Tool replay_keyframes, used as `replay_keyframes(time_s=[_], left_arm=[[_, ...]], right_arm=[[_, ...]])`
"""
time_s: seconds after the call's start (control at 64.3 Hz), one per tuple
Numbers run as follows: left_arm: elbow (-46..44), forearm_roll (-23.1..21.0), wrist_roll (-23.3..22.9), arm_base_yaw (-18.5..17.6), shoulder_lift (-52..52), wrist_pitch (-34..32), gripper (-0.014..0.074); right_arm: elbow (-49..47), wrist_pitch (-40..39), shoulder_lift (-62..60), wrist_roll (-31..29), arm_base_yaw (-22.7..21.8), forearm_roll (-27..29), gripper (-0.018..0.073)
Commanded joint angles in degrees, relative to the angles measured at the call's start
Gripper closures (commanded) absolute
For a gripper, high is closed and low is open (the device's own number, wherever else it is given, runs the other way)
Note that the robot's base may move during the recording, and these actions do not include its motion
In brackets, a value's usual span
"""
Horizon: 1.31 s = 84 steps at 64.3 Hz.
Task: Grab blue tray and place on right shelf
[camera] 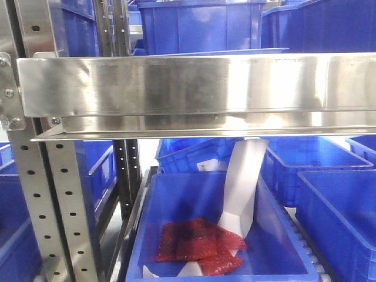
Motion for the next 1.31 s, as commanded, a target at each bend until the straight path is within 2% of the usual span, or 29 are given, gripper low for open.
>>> replay_keyframes(time_s=[0.0, 0.047, 0.109, 0.218, 0.264, 0.373, 0.529, 0.747, 0.809, 1.291], left_arm=[[-1.58, 0.2, 0.12, -0.4, 0.39, -5.59, 0.0645], [-1.58, -1.54, 0.12, -0.4, 0.39, -5.15, 0.0645], [-1.58, -1.55, 1.43, 1.31, -0.3, -4.38, 0.0645], [-0.78, -7.61, 11.31, 8.53, -3.16, -3.48, 0.0645], [0.54, -9.68, 13.79, 11.99, -4.85, -4.24, 0.0645], [6.44, -10.15, 13.97, 19.38, -9.91, -9.03, 0.0645], [17.49, -10.15, 13.97, 24.3, -17.34, -17.43, 0.0645], [29.62, -10.15, 13.86, 25.68, -18.69, -31.83, 0.0645], [29.0, -10.15, 13.86, 25.68, -18.69, -28.25, 0.0645], [29.13, -10.15, 13.86, 25.68, -18.69, -27.92, 0.0645]], right_arm=[[-1.64, -5.33, 0.37, -0.6, -0.15, -0.91, 0.0501], [-1.64, -5.33, 0.37, -0.6, -0.15, -0.91, 0.0501], [-1.64, -5.33, 0.37, -0.6, -0.15, -0.91, 0.0501], [-1.64, -5.33, 0.37, -0.6, -0.15, -0.91, 0.0501], [-1.64, -5.33, 0.37, -0.6, -0.15, -0.91, 0.0501], [-1.64, -5.33, 0.37, -0.6, -0.15, -0.91, 0.0501], [-1.64, -5.33, 0.37, -0.6, -0.15, -0.91, 0.0501], [-1.64, -5.26, 0.37, -0.6, -0.15, -0.91, 0.0501], [-1.64, -5.11, 0.37, -0.6, -0.15, -0.91, 0.0501], [-1.64, -4.9, 0.37, -0.6, -0.15, -0.91, 0.0501]])
